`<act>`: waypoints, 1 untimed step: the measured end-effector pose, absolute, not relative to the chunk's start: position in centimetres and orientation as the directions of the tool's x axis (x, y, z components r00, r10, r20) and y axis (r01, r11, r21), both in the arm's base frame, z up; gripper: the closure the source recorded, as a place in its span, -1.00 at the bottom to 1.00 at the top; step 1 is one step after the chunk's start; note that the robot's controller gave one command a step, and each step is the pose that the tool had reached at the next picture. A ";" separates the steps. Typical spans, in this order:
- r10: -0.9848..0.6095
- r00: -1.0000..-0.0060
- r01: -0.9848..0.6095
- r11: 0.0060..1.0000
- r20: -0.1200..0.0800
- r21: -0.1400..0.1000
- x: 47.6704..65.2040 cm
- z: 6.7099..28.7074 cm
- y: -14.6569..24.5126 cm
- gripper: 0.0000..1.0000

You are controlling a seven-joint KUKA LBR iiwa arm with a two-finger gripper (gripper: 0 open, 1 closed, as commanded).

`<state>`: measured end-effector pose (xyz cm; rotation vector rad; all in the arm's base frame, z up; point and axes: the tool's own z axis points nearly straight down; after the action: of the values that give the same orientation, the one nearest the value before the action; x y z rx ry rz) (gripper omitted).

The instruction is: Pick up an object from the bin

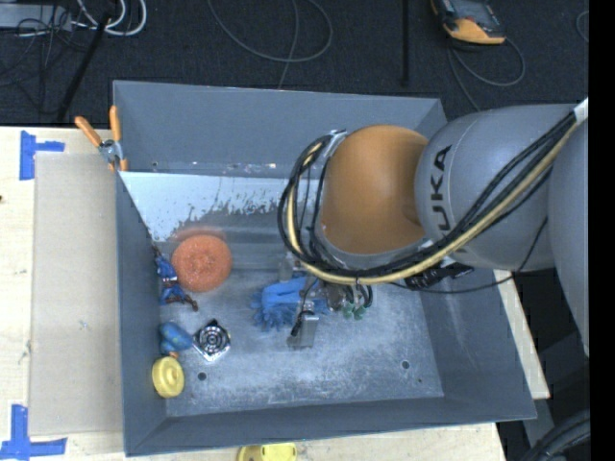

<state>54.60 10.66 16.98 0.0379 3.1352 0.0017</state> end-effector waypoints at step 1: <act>-0.030 -1.000 -0.030 1.000 0.001 0.001 54.5 13.6 10.3 -1.00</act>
Offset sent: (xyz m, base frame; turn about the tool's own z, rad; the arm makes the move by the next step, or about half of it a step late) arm 0.0198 -0.0176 -0.0640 -0.0334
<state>54.51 10.31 13.64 -0.0471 3.1423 0.0020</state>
